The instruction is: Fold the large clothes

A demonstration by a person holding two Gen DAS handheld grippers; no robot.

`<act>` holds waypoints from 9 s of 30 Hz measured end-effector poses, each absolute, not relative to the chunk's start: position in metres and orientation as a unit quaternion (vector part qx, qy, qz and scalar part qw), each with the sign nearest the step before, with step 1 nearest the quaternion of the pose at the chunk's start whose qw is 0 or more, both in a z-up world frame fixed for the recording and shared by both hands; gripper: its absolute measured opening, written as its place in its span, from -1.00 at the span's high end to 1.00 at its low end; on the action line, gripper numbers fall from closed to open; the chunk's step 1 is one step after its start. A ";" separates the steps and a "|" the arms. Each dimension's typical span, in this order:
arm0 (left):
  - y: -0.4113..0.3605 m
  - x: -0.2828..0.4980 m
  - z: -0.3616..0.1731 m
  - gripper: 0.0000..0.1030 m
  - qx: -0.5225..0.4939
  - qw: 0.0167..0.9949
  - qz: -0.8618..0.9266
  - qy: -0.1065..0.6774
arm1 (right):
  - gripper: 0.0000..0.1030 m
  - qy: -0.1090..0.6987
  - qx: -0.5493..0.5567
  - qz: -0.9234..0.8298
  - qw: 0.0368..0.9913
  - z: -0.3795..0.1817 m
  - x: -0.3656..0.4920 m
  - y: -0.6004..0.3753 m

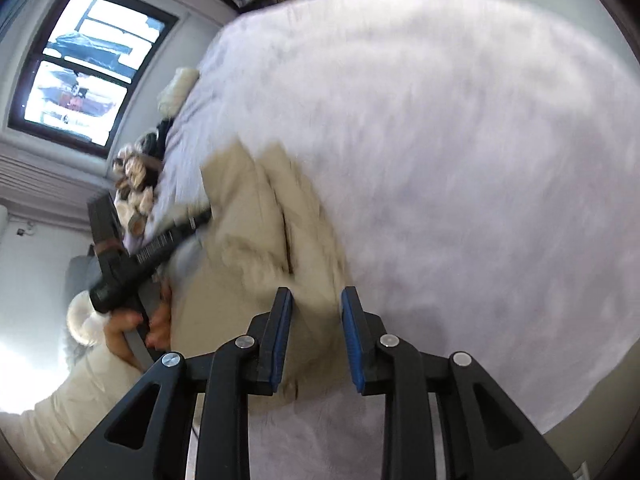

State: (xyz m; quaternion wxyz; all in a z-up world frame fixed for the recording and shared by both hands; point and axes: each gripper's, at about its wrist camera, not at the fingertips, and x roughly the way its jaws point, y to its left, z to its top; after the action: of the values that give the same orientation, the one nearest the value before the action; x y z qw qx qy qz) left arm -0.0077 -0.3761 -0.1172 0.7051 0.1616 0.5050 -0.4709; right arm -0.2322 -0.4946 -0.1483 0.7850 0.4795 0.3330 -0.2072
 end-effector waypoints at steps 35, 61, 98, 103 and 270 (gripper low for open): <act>-0.160 0.020 -0.194 -0.99 -0.222 0.573 -0.416 0.670 | -0.92 0.516 0.479 0.138 0.697 -0.281 -0.072 -0.540; -0.109 0.012 -0.139 -0.49 -0.233 0.631 -0.449 0.588 | 0.07 0.439 0.508 0.189 0.717 -0.225 -0.078 -0.490; 0.121 0.233 -0.173 -0.56 -0.177 0.756 -0.322 0.542 | -0.29 0.492 0.445 0.150 0.733 -0.289 0.107 -0.290; 0.124 0.206 -0.143 -0.56 -0.130 0.780 -0.321 0.522 | -0.29 0.508 0.408 0.086 0.754 -0.253 0.060 -0.281; 0.114 0.064 -0.068 -1.00 0.052 0.787 -0.213 0.576 | 0.07 0.576 0.248 -0.046 0.777 -0.140 -0.001 -0.131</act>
State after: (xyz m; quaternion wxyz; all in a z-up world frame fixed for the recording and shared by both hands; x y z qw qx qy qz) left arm 0.0643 0.1144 -0.0677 0.7871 0.0519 0.5764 -0.2134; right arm -0.0006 -0.1308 -0.1404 0.7772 0.2485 0.5763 -0.0458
